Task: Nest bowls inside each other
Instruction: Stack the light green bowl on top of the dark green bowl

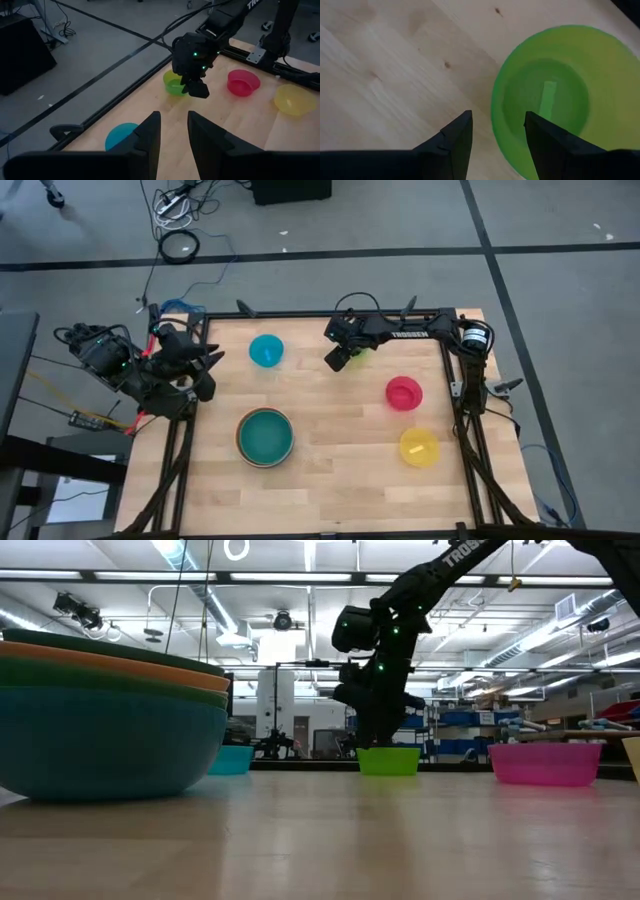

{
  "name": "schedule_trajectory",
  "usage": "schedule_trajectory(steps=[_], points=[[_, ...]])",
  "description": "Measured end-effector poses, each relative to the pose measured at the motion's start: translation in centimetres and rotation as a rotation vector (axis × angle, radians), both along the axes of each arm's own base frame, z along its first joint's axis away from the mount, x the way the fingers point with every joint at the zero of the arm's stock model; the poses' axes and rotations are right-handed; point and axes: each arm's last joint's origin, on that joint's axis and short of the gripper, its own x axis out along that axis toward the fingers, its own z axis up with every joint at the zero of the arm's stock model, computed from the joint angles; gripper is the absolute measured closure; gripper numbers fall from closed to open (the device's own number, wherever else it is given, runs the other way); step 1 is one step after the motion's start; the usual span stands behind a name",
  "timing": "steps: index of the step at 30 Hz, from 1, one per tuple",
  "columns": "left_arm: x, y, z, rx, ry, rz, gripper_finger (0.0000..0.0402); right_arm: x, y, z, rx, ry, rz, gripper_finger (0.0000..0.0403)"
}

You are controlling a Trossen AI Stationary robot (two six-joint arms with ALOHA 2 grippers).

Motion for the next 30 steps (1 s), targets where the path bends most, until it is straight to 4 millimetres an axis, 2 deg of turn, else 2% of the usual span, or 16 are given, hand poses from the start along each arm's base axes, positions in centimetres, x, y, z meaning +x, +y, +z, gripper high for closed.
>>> schedule_trajectory(steps=[9,12,17,21,23,25,28,30], points=[[0.0,0.0,0.0,0.0,0.0,0.0,0.0296,-0.6,0.1,-2.5,-0.026,-0.037,-0.004,0.0249],[0.0,0.0,0.0,0.0,0.0,0.001,0.0296,-0.8,0.0,-2.8,-0.028,-0.033,0.011,0.0286],[0.0,0.0,0.0,0.008,-0.006,0.006,0.0296,-0.8,0.0,-2.7,-0.009,-0.026,0.09,0.0389],[0.0,0.0,0.0,0.014,-0.009,0.01,0.0296,-0.5,0.5,-2.2,0.003,-0.023,0.127,0.0398],[0.0,0.0,0.0,0.014,-0.009,0.01,0.0296,-0.1,1.7,-1.3,0.008,-0.041,0.162,0.0401],[0.0,0.1,0.0,0.018,-0.01,0.011,0.0296,0.8,3.6,0.7,0.006,-0.129,0.225,0.0401],[0.0,0.1,0.1,0.038,-0.007,0.011,0.0296,2.5,8.0,4.3,-0.015,-0.295,0.383,0.0402],[0.0,0.1,0.1,0.048,-0.009,0.014,0.0296,3.7,11.9,6.8,-0.026,-0.443,0.525,0.0402]])
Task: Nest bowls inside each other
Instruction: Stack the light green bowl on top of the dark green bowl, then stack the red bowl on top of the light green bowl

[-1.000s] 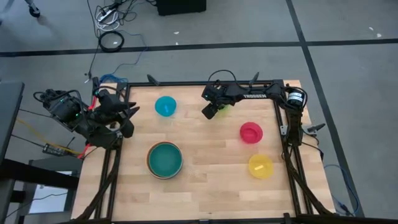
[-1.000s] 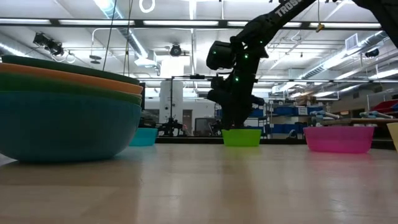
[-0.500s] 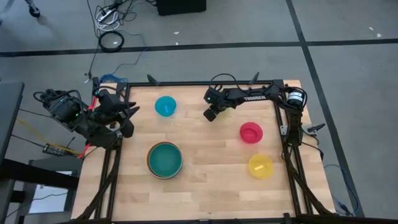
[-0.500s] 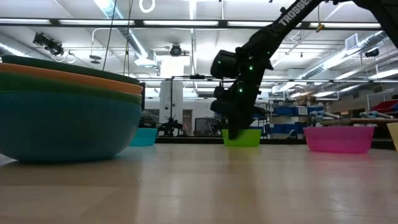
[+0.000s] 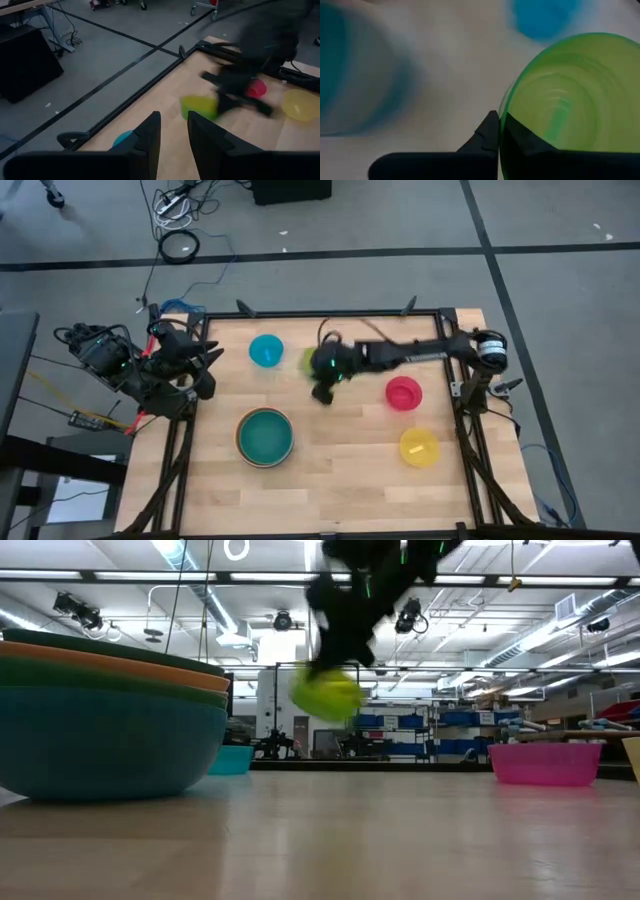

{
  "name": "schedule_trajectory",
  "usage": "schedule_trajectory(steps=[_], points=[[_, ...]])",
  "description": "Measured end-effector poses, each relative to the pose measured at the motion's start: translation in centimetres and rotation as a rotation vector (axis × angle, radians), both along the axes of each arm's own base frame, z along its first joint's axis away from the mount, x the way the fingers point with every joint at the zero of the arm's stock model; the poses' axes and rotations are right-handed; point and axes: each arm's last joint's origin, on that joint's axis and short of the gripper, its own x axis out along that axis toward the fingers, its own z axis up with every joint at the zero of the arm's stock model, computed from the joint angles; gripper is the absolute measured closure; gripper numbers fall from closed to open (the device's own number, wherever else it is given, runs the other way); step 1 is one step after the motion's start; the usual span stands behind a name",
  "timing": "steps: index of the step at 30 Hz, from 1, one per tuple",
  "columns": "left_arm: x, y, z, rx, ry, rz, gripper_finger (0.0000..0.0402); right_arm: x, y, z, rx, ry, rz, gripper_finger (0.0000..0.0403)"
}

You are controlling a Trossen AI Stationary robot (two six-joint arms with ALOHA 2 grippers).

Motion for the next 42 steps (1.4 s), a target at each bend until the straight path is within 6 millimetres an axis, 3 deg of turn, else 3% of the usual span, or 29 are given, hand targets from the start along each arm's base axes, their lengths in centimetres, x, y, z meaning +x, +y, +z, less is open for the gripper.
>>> schedule_trajectory(steps=[3,5,7,11,22,33,37,42], points=[[0.0,0.0,0.0,0.006,-0.002,0.003,0.0296,1.6,5.8,3.1,0.006,-0.235,0.183,0.0402],[0.0,0.0,0.0,0.011,-0.006,0.006,0.0296,2.4,9.1,3.9,0.002,-0.328,0.271,0.0402],[0.0,0.0,0.0,0.013,-0.007,0.007,0.0296,3.2,11.3,4.0,-0.015,-0.346,0.314,0.0402],[0.0,0.0,0.0,0.012,-0.007,0.007,0.0296,4.6,13.3,4.4,-0.025,-0.376,0.339,0.0403],[0.1,-0.1,-0.2,-0.004,0.008,-0.004,0.0296,7.5,14.4,-0.5,0.031,-0.273,0.34,0.0395],[0.5,-0.4,-1.4,-0.001,0.037,0.004,0.0296,7.3,14.5,-0.5,0.073,-0.244,0.303,0.0263],[0.5,-0.4,-1.5,-0.016,0.046,-0.004,0.0296,5.8,14.0,0.0,0.02,-0.112,0.259,0.0244],[0.6,-0.5,-1.5,-0.037,0.059,-0.016,0.0296,1.3,12.8,1.9,-0.281,0.157,0.078,0.025]])
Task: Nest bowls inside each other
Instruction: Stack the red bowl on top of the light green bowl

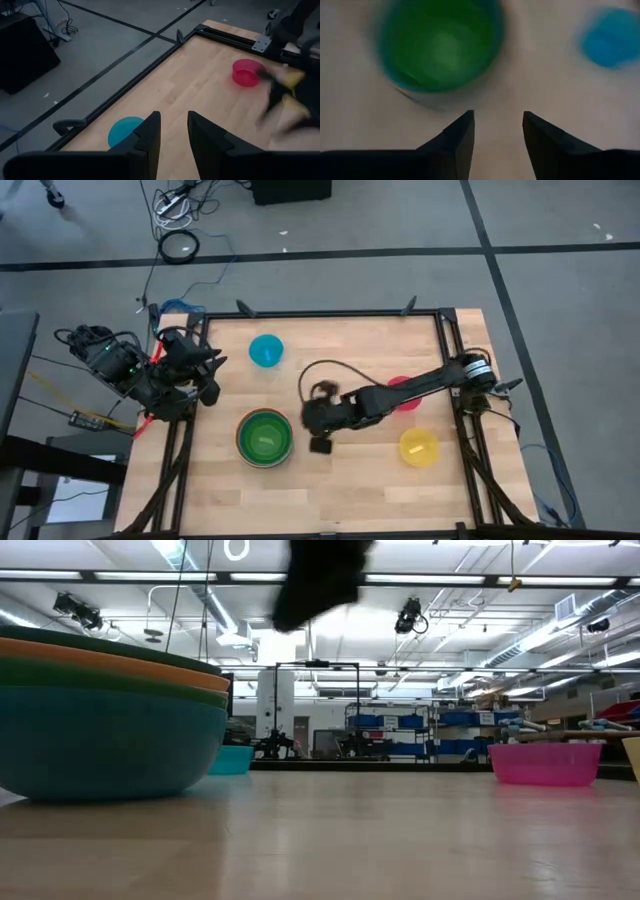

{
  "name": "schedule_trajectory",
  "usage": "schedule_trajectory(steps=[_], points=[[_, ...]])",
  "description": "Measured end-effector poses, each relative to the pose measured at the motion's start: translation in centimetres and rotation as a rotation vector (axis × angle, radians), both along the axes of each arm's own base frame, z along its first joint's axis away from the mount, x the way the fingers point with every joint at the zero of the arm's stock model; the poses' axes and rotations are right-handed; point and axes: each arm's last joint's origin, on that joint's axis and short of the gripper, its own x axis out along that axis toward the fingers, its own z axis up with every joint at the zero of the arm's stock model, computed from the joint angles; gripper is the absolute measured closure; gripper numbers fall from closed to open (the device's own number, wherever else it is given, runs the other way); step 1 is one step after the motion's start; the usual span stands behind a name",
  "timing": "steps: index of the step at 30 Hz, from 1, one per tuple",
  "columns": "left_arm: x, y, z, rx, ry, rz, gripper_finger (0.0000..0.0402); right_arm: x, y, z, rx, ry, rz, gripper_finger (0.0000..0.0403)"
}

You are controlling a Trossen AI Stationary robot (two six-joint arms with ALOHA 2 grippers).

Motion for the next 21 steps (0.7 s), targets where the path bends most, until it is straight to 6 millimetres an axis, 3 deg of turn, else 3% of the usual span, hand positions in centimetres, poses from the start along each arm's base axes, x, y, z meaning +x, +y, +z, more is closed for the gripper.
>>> schedule_trajectory(steps=[4,8,11,15,21], points=[[0.0,0.0,0.0,-0.003,0.003,-0.002,0.0296,-4.7,-1.6,2.0,-0.16,0.178,-0.236,0.0259],[0.0,0.0,0.0,-0.001,0.006,-0.002,0.0296,-9.1,-4.2,3.4,-0.022,0.359,-0.523,0.0262],[0.0,0.0,0.0,0.0,0.006,-0.002,0.0296,-11.6,-5.2,3.3,0.066,0.429,-0.636,0.0258],[0.1,0.0,-0.1,0.005,0.012,-0.005,0.0296,-13.2,-5.7,2.1,0.199,0.414,-0.664,0.0246],[0.1,-0.1,-0.1,-0.005,0.024,-0.013,0.0296,-14.4,-6.2,-2.4,0.284,0.41,-0.694,0.0238]])
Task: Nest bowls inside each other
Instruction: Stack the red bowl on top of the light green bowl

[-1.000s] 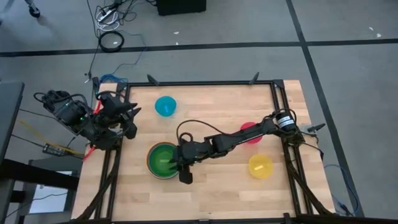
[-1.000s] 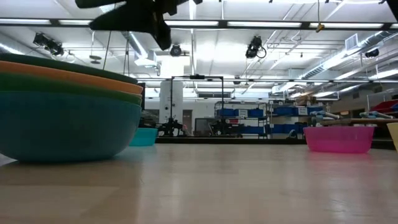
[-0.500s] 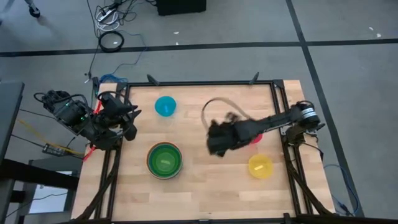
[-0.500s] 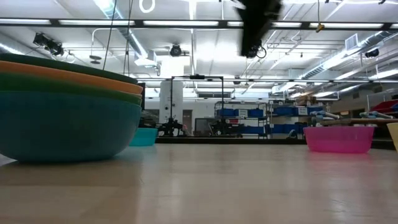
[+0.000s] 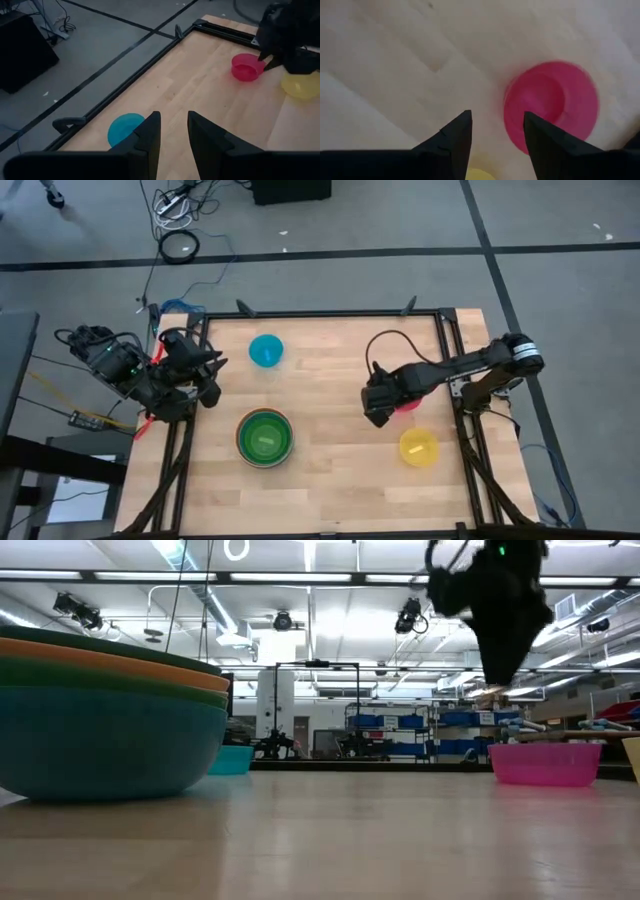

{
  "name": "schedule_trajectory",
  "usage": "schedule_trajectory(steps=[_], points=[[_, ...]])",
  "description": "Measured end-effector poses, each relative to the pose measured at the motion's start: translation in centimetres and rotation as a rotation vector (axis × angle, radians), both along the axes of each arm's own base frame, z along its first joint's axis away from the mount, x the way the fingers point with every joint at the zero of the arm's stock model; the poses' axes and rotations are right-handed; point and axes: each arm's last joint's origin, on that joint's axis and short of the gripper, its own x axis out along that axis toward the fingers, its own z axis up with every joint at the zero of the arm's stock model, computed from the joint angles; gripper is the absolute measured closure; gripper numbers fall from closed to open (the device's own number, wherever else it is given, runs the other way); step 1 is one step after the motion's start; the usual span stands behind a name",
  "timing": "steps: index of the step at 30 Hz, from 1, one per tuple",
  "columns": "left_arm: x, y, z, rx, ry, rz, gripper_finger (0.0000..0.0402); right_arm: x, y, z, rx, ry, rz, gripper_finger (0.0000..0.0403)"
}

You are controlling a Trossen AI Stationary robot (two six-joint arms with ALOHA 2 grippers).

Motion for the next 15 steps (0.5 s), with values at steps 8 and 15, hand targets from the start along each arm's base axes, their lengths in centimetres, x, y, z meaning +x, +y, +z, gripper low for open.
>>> schedule_trajectory(steps=[8,15], points=[[0.0,0.0,0.0,0.0,0.001,-0.001,0.0296,-1.5,-0.7,-5.2,-0.008,0.048,-0.052,0.0238],[0.0,0.0,0.0,0.0,0.001,-0.001,0.0296,-2.2,-1.3,-8.2,0.004,0.011,-0.072,0.0238]])
